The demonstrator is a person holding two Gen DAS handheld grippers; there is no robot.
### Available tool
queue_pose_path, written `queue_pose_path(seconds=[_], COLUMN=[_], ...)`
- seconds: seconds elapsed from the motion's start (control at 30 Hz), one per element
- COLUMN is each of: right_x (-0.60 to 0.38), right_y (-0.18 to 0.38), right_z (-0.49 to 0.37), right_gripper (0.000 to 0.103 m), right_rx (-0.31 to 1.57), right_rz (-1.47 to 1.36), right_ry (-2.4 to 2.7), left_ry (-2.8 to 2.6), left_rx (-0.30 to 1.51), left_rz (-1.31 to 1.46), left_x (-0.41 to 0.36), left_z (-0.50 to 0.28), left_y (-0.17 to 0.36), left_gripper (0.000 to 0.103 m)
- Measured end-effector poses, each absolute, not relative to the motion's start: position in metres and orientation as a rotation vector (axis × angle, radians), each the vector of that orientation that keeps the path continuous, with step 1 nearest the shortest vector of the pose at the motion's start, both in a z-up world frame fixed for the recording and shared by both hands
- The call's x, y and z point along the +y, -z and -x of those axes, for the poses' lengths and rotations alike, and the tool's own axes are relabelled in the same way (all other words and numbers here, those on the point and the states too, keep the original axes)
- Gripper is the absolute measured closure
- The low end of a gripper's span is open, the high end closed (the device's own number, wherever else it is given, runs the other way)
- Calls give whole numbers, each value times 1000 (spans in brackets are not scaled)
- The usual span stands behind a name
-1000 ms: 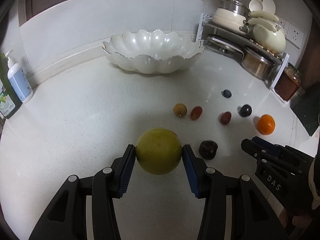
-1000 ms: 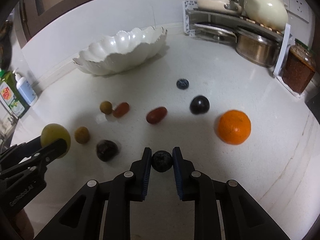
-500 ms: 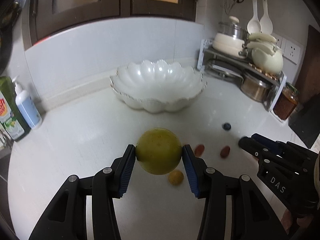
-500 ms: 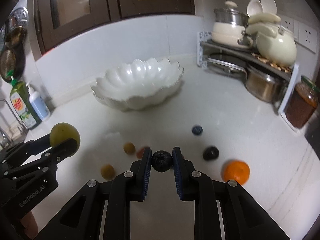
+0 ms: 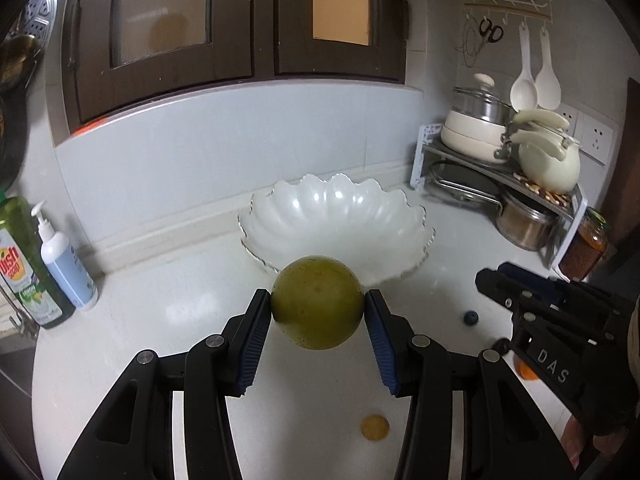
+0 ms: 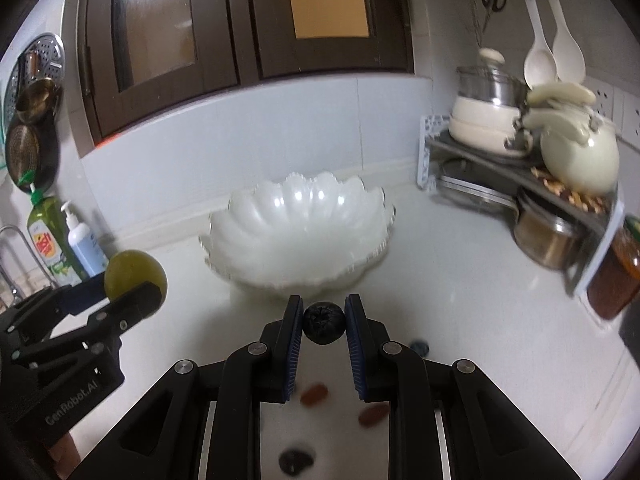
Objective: Organize fruits
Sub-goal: 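Carry the green fruit and dark plum in both tools over the white bowl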
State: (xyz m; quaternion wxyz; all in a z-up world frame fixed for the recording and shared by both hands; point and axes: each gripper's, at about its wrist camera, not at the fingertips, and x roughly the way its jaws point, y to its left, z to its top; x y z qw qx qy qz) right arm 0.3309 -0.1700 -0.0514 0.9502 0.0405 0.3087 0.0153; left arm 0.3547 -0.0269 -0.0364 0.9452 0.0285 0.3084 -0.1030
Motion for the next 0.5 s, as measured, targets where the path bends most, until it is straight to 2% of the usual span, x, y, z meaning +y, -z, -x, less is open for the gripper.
queue_pose_path(seconds=[0.5], right_x=[-172], right_y=[33], right_z=[-408], right_gripper=[80], right_rx=[616], right_rz=[-46], right_ry=[-57], left_ry=[210], left_rx=[654], left_rz=[-76], left_x=[-25], left_z=[-434], left_y=[22], left_gripper=[55])
